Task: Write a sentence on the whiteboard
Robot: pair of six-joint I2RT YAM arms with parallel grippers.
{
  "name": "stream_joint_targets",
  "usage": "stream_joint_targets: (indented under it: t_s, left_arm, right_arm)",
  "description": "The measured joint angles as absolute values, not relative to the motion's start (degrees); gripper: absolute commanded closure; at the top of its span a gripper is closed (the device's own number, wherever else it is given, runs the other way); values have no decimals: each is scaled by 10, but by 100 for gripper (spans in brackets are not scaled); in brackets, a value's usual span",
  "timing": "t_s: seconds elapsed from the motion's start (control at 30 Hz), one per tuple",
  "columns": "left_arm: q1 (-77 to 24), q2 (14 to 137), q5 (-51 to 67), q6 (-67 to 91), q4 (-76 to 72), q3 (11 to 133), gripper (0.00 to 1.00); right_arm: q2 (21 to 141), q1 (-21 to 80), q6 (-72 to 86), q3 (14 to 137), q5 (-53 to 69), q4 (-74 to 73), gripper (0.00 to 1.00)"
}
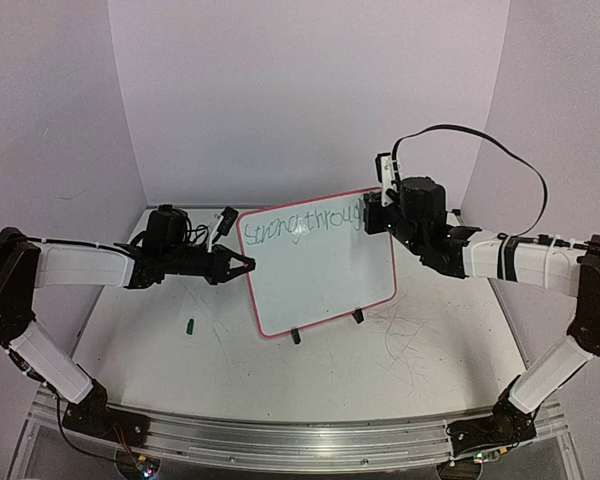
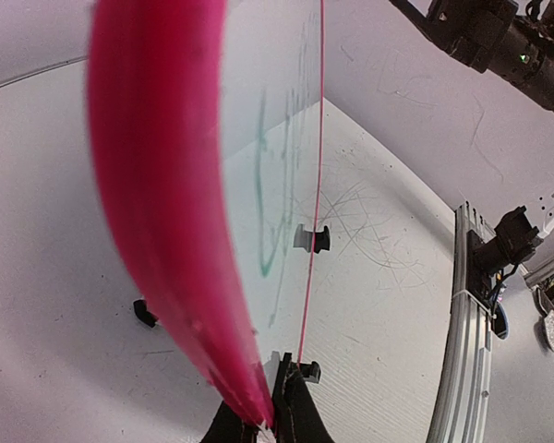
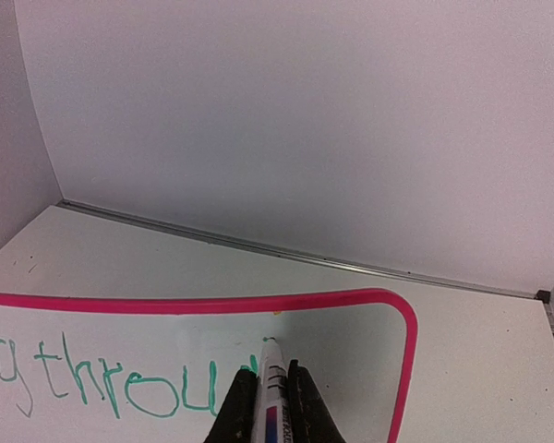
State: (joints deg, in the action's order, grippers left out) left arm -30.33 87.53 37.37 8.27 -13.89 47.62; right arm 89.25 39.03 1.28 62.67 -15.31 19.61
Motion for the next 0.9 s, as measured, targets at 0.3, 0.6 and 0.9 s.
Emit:
stream_joint_targets:
  t_s: [0.3, 0.6, 0.9]
  left_arm:
    - [-303, 875, 372, 85, -135, 476, 100]
    - [-304, 875, 371, 88, -135, 477, 100]
    - [-304, 875, 370, 88, -134, 477, 100]
  right_arm:
    - [892, 390, 21, 606, -153, 192, 100]
    - [882, 390, 39, 578, -151, 183, 100]
    - [883, 390, 42, 579, -151, 184, 100]
